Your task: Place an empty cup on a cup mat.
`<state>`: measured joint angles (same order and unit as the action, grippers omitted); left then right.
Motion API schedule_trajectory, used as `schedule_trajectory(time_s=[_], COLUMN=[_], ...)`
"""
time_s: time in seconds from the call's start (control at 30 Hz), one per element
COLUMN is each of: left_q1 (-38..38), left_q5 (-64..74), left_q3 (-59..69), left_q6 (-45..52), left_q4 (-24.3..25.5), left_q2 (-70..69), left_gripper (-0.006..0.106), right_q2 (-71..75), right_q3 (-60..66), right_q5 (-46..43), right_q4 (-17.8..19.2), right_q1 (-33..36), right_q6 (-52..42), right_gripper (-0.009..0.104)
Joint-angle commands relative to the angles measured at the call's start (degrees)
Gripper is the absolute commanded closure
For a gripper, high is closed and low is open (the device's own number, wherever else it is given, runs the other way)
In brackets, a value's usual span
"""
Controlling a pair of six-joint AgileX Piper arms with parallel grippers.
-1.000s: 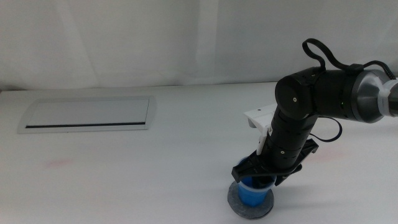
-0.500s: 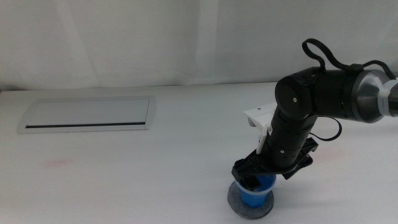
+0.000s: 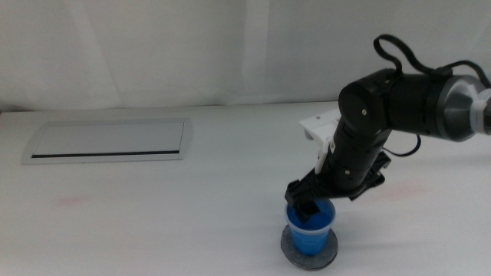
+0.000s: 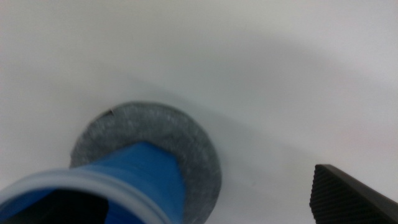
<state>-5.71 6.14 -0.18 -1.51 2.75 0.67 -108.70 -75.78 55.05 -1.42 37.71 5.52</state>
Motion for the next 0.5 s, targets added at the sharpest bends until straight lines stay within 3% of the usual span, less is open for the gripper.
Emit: schedule_trajectory(time_s=[0.0, 0.47], left_q1=[0.21, 0.21], left_q5=[-0.54, -0.54], left_q3=[2.27, 2.27], left_q6=[-0.25, -0.25], left_q4=[-0.12, -0.12], left_q2=[-0.35, -0.35], left_gripper=[0.103, 0.103], right_q2=[1.62, 12.47], right_q3=[-1.95, -12.91], right_q5=[0.23, 7.24], right_q4=[2.19, 9.88], right_q1=[0.07, -1.39], right_q6=[0.10, 0.10], right_gripper=[0.007, 0.008])
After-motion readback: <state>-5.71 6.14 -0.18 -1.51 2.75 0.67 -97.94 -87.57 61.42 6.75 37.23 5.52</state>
